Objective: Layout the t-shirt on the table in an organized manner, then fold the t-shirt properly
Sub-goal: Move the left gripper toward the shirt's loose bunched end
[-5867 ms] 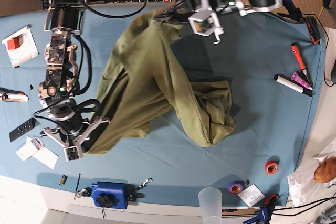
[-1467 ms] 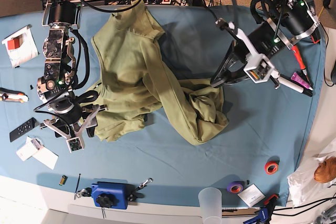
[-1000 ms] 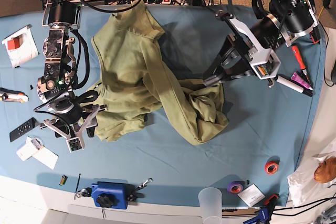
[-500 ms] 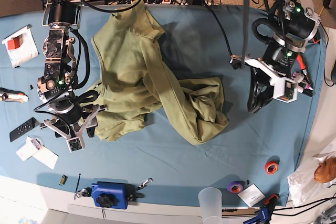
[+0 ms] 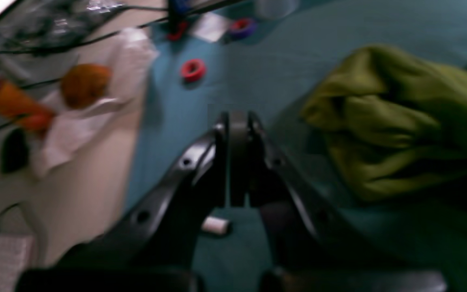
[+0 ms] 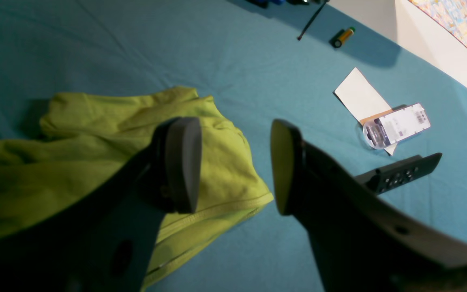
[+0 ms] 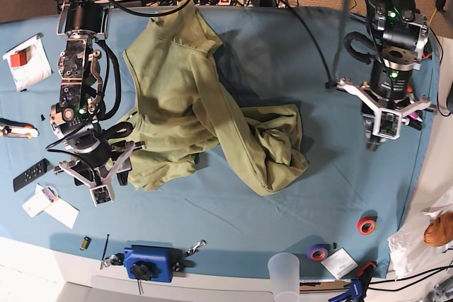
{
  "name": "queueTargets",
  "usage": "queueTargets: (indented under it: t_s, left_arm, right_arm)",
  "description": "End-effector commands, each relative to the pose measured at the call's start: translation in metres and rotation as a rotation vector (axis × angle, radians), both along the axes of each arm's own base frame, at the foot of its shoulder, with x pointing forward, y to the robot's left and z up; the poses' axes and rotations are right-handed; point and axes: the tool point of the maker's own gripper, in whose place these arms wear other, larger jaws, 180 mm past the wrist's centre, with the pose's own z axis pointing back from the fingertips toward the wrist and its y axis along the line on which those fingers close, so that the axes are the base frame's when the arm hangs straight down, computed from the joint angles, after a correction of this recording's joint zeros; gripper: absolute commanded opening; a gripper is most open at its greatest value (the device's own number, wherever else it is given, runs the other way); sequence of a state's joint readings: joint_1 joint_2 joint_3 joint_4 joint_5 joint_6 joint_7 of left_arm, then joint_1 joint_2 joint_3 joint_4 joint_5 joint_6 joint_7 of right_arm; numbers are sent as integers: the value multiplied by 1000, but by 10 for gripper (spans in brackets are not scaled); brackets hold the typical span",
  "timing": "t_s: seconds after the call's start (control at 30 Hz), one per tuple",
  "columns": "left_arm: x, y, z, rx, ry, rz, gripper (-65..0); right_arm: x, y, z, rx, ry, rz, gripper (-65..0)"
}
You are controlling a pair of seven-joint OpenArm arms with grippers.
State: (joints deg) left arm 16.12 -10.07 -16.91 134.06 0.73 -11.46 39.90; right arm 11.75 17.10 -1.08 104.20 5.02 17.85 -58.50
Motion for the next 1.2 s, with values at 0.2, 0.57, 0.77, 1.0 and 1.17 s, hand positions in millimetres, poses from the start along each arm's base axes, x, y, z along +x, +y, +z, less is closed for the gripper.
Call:
queueTargets:
  t_s: [0.2, 0.57, 0.77, 1.0, 1.17]
  left_arm:
    - [0, 23, 17, 130, -39, 33, -650]
    - [-12, -43, 8, 211, 9, -466, -650]
    - [-15, -43, 5, 265, 34, -508, -650]
    - [-24, -43, -13, 319, 132, -561, -650]
    - [-28, -22, -27, 419, 215, -510, -650]
  right_arm:
    - [7, -2, 20, -5, -66, 3, -371]
    - [7, -2, 20, -5, -66, 2, -371]
    - [7, -2, 20, -5, -66, 3, -371]
    - [7, -2, 20, -5, -66, 3, -371]
    - [7, -2, 20, -9, -66, 1, -371]
